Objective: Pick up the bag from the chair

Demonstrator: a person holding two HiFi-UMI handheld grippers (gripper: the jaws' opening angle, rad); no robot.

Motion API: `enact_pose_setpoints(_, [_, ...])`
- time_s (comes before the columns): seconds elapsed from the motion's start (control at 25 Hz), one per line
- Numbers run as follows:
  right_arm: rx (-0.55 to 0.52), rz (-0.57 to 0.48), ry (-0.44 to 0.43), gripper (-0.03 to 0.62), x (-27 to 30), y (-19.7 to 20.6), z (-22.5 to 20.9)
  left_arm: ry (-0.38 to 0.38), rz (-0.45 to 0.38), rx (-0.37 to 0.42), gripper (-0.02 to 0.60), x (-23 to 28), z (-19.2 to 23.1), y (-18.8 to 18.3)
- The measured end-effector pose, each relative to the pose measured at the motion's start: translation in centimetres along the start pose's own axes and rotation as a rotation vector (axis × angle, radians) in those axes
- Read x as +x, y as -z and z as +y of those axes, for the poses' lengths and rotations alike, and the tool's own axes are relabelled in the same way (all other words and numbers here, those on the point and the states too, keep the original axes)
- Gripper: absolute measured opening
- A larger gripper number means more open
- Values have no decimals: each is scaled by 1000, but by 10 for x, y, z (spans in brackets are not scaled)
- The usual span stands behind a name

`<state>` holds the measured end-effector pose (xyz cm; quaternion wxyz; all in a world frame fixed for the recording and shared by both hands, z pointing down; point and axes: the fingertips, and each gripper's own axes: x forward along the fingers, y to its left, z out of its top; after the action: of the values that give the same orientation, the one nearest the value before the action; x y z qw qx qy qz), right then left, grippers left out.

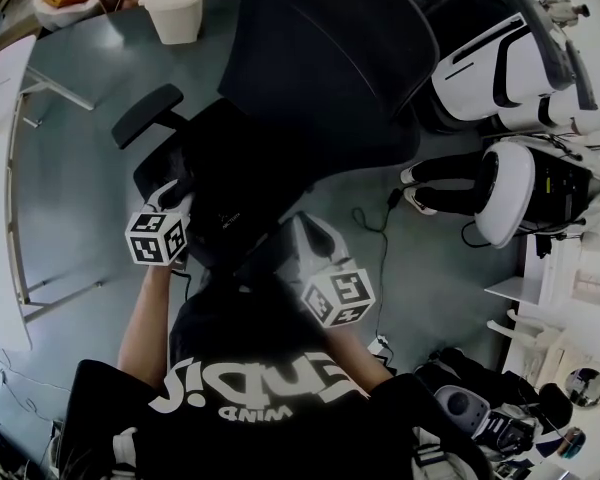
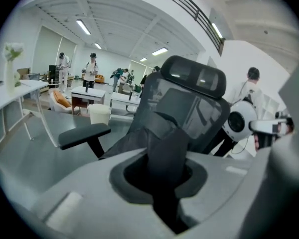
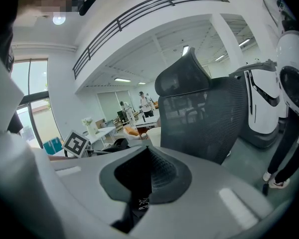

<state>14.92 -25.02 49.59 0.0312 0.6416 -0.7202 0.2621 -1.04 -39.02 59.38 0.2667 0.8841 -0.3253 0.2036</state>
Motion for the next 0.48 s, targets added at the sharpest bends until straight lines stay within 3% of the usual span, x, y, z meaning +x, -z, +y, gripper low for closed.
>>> enact_pose_setpoints(0.2, [-5, -5, -5, 0, -5, -1, -2, -13, -84, -35, 52, -16, -9, -20])
enact_pose_setpoints(0.48, [-15, -16, -24, 0, -14, -1, 1, -6, -165, -18, 52, -41, -32, -46])
